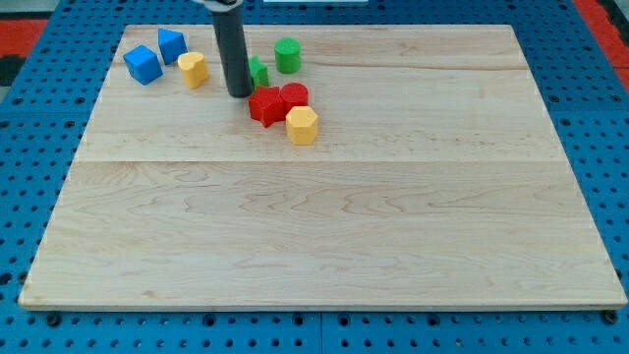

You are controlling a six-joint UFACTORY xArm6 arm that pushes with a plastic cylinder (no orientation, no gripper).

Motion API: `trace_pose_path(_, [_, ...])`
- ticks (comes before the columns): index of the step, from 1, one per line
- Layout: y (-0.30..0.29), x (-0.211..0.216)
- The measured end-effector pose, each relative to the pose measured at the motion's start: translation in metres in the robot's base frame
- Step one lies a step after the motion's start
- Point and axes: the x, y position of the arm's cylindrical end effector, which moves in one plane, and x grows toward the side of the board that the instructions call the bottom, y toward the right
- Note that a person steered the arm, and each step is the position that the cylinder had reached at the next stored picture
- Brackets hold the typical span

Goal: Push the yellow heart to the right top

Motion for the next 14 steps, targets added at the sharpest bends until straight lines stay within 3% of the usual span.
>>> trace_pose_path(1, [-0.028, 0.03])
trace_pose_path(2, [-0.1, 0.048])
trace_pose_path(3, [-0.118, 0.011])
trace_pose_path(6, [-0.083, -0.051])
trace_pose_path(9, [-0.015, -0.008])
trace_pose_path(11, [-0.012, 0.019])
trace_pose_path(14, [0.145, -0.012])
